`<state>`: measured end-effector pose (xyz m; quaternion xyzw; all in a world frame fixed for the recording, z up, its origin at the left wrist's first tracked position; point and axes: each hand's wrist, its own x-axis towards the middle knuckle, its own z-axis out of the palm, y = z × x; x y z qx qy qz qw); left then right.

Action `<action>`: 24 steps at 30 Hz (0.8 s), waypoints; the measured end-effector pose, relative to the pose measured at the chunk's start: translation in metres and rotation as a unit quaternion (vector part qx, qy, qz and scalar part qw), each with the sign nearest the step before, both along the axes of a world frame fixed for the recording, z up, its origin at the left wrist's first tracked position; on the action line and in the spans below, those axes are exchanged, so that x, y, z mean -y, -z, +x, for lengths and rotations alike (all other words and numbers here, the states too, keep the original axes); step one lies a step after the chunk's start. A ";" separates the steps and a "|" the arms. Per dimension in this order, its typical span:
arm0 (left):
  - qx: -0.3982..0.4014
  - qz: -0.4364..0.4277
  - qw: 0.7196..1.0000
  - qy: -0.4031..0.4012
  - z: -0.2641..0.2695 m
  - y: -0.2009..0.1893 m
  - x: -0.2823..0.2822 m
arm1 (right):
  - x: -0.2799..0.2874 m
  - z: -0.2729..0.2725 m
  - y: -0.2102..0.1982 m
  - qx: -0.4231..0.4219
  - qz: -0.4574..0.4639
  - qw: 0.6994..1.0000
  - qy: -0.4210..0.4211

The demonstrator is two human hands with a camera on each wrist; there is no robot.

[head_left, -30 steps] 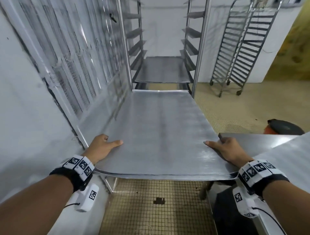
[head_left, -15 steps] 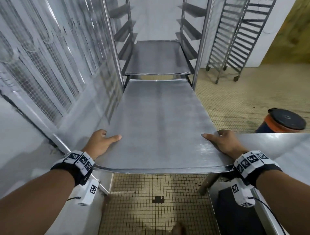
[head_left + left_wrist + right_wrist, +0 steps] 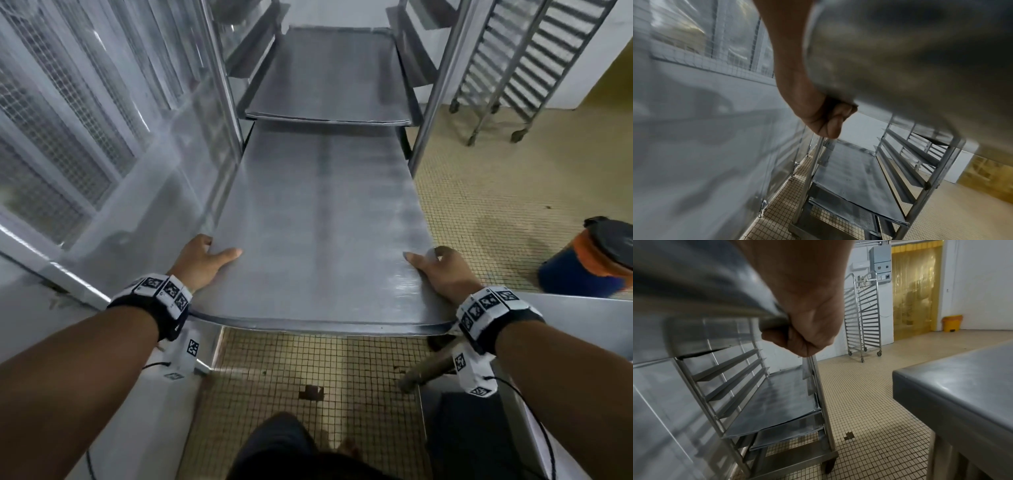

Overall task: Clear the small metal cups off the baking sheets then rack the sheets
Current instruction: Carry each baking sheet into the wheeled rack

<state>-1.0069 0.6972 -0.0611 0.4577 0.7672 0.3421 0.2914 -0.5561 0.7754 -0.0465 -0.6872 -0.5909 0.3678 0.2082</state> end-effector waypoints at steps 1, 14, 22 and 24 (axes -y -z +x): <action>0.001 0.001 1.000 -0.001 0.003 0.000 -0.005 | -0.007 0.000 0.004 0.009 0.000 1.000 0.003; 0.032 0.010 0.999 -0.014 -0.029 0.040 -0.108 | -0.097 -0.036 0.034 0.041 -0.034 0.997 0.048; 0.029 -0.011 0.999 -0.012 -0.067 0.061 -0.201 | -0.179 -0.062 0.042 0.011 -0.045 0.995 0.092; 0.023 -0.014 1.000 -0.015 -0.072 0.064 -0.224 | -0.201 -0.065 0.042 0.022 -0.041 0.995 0.091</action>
